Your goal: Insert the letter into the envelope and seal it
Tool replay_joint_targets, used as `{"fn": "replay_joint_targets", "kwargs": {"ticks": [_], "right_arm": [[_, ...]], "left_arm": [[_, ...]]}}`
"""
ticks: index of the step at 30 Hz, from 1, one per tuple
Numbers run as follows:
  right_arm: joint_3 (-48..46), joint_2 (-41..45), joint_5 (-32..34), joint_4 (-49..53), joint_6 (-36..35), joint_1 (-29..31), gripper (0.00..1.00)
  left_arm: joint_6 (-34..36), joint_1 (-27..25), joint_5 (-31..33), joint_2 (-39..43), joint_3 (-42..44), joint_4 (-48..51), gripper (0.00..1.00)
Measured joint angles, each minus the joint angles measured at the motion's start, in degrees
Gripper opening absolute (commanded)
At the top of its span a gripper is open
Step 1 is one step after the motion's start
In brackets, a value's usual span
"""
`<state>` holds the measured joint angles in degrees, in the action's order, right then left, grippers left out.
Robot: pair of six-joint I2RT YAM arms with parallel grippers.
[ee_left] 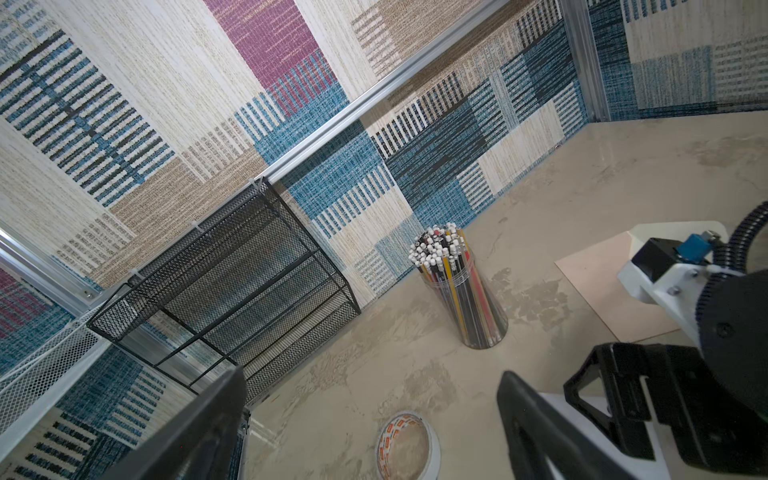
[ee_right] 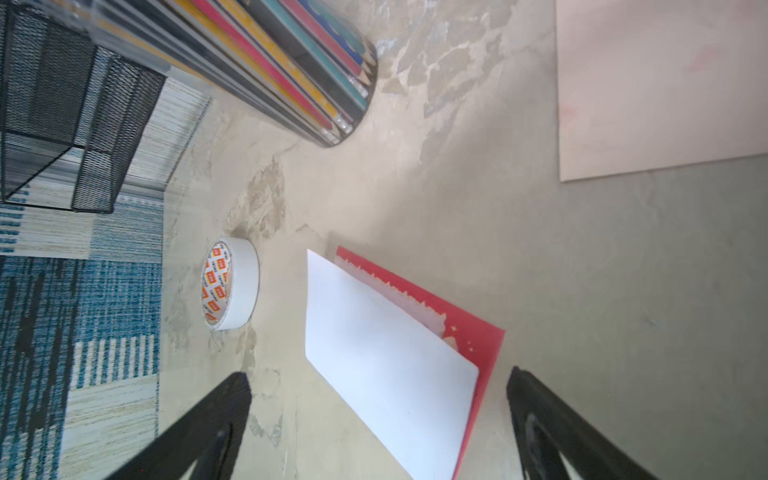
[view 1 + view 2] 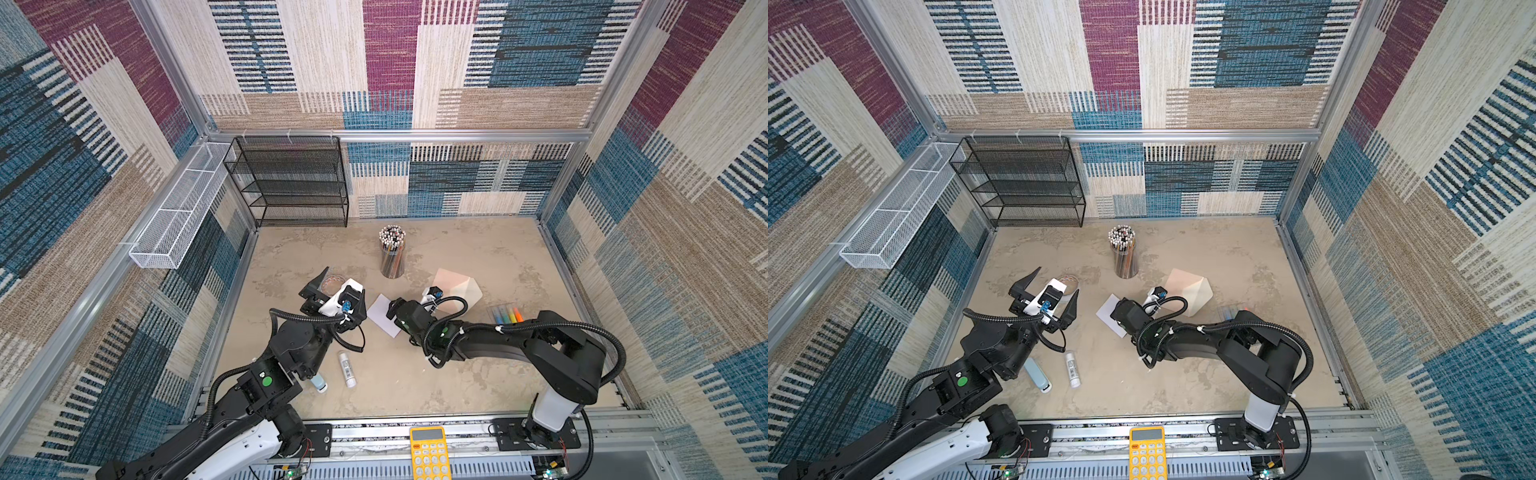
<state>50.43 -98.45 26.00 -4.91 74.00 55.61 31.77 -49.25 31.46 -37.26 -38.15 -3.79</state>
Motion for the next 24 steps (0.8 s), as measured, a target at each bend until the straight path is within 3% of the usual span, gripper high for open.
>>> {"fn": "replay_joint_targets", "kwargs": {"ticks": [8,17,24], "right_arm": [[-0.1,3.7,1.8,3.5,-2.5,0.1,1.00],[1.9,5.1,5.0,4.4,-10.7,0.2,1.00],[1.9,7.0,3.9,3.4,-17.1,-2.1,1.00]], "left_arm": [[-1.4,0.0,0.4,0.2,-1.0,2.4,0.99],[-1.7,0.0,1.2,-0.4,-2.5,4.1,0.99],[-1.5,0.0,0.2,-1.0,-2.4,3.9,0.93]]}}
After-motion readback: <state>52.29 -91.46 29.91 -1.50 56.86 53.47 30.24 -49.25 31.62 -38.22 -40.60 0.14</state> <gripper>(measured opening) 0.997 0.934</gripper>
